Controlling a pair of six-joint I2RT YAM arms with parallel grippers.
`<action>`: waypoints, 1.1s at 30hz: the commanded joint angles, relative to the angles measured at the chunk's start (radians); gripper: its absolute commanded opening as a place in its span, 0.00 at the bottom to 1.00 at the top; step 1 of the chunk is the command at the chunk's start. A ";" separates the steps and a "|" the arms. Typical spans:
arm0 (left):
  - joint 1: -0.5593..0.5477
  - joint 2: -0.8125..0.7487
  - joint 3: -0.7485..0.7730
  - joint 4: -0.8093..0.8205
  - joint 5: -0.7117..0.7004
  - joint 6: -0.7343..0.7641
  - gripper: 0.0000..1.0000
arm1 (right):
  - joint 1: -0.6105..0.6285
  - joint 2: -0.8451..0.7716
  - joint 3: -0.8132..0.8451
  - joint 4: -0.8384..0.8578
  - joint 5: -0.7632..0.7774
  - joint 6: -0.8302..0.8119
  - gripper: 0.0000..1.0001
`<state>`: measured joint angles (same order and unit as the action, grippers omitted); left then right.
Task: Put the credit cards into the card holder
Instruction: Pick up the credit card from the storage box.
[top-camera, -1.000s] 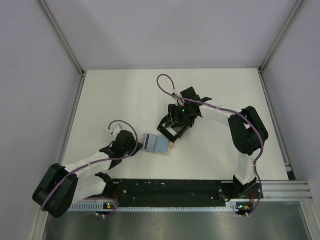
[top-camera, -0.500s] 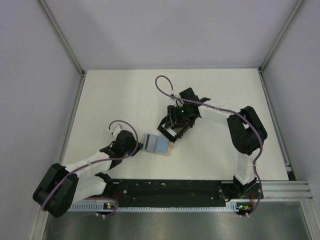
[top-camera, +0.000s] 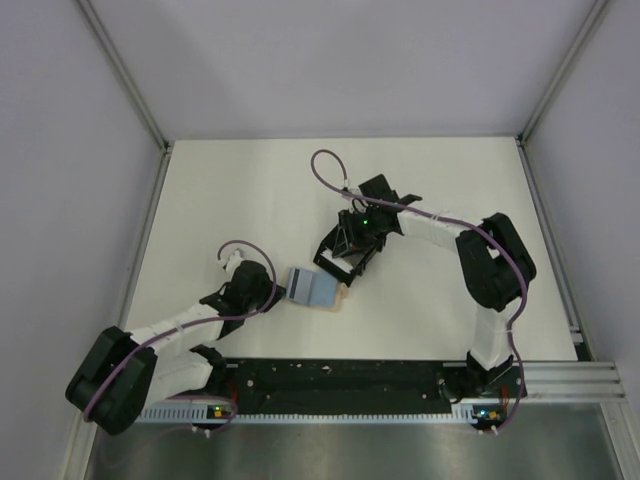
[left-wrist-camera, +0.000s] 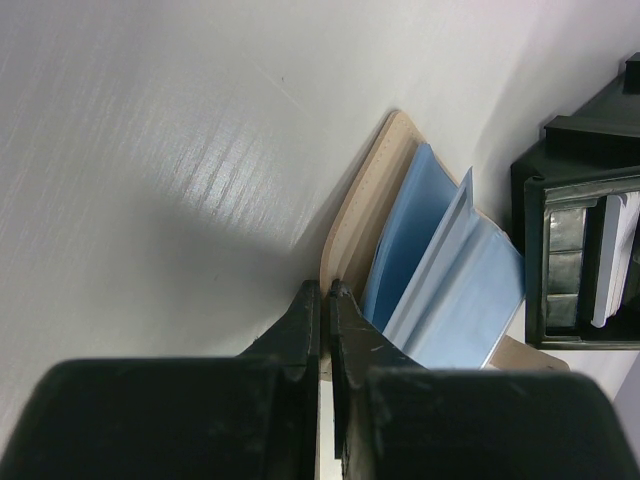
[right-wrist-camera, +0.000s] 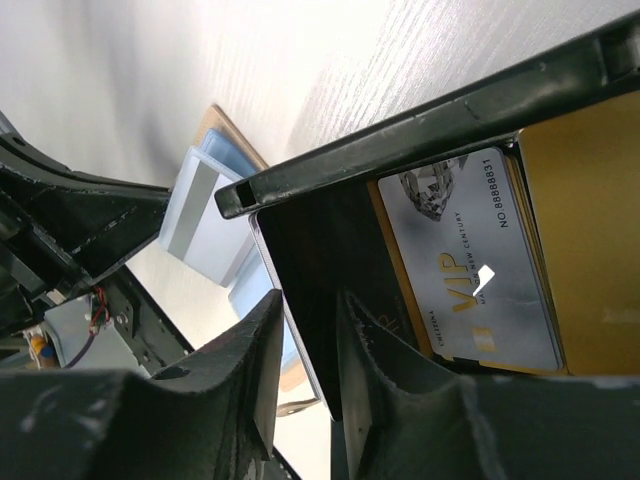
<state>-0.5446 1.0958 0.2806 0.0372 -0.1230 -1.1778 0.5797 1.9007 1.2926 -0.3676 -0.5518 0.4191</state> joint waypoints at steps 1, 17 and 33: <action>0.000 0.019 -0.001 -0.051 0.008 0.020 0.00 | 0.008 -0.052 0.031 0.006 0.007 -0.005 0.26; 0.002 0.018 0.000 -0.054 0.006 0.020 0.00 | -0.015 -0.051 0.060 0.007 0.050 0.009 0.04; 0.000 0.018 -0.004 -0.051 0.011 0.021 0.00 | 0.014 0.003 0.083 -0.086 0.147 -0.115 0.04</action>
<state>-0.5446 1.0958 0.2810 0.0372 -0.1226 -1.1770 0.5655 1.8984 1.3251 -0.3962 -0.4175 0.3653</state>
